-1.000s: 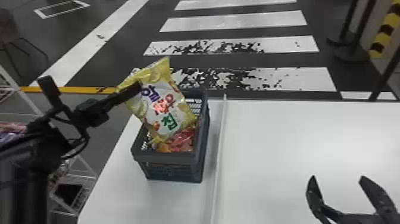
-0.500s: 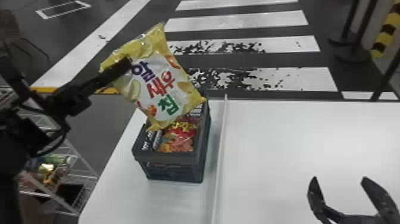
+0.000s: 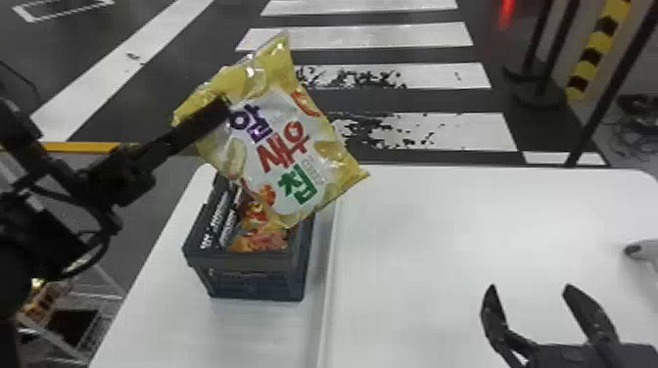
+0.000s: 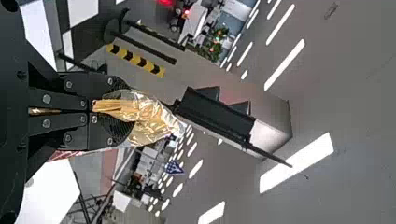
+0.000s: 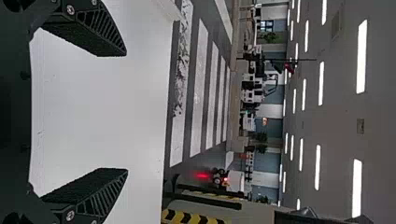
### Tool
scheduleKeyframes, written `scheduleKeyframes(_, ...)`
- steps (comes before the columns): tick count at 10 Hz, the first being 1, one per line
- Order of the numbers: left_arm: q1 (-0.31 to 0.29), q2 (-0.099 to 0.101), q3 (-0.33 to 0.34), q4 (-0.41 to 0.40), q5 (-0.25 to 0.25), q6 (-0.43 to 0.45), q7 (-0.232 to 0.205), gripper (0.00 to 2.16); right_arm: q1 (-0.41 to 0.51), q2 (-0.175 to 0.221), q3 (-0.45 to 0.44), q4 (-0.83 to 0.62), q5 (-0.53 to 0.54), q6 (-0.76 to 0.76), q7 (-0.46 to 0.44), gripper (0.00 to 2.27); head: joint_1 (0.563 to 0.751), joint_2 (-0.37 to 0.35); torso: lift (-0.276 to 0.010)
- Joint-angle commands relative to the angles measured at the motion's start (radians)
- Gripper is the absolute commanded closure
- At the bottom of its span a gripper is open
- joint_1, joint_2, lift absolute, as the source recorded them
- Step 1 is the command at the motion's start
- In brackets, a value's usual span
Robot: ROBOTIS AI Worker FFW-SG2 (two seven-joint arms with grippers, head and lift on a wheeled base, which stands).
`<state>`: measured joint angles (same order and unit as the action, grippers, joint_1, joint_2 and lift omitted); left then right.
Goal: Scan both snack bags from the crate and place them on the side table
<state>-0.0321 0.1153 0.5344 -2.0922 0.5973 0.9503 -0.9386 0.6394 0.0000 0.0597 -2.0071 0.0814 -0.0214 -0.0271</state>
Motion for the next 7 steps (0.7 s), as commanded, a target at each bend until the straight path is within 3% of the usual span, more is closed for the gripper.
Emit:
scheduleKeyframes(1, 0.006, -0.049, -0.071, 0.018, -0.007, -0.003, 0.003, 2.13, 0.006, 0.001, -0.009, -0.005, -0.005, -0.013, 0.000, 0.11, 0.695, 0.077, -0.095)
scheduleKeyframes(2, 0.008, -0.082, -0.131, 0.044, -0.042, -0.006, 0.011, 2.13, 0.014, 0.001, -0.018, -0.013, -0.009, -0.025, -0.002, 0.11, 0.695, 0.038, -0.095)
scheduleKeyframes(3, 0.006, -0.097, -0.192, 0.086, -0.074, -0.012, 0.011, 2.13, 0.023, 0.001, -0.026, -0.019, -0.012, -0.035, -0.004, 0.11, 0.695, 0.013, -0.095)
scheduleKeyframes(5, 0.006, -0.105, -0.314, 0.159, -0.177, -0.067, 0.023, 2.13, 0.031, 0.001, -0.046, -0.027, -0.032, -0.053, -0.022, 0.11, 0.695, -0.083, -0.095)
scheduleKeyframes(7, 0.000, -0.103, -0.429, 0.265, -0.214, -0.196, 0.041, 2.13, 0.032, 0.001, -0.066, -0.032, -0.051, -0.062, -0.025, 0.11, 0.695, -0.145, -0.095)
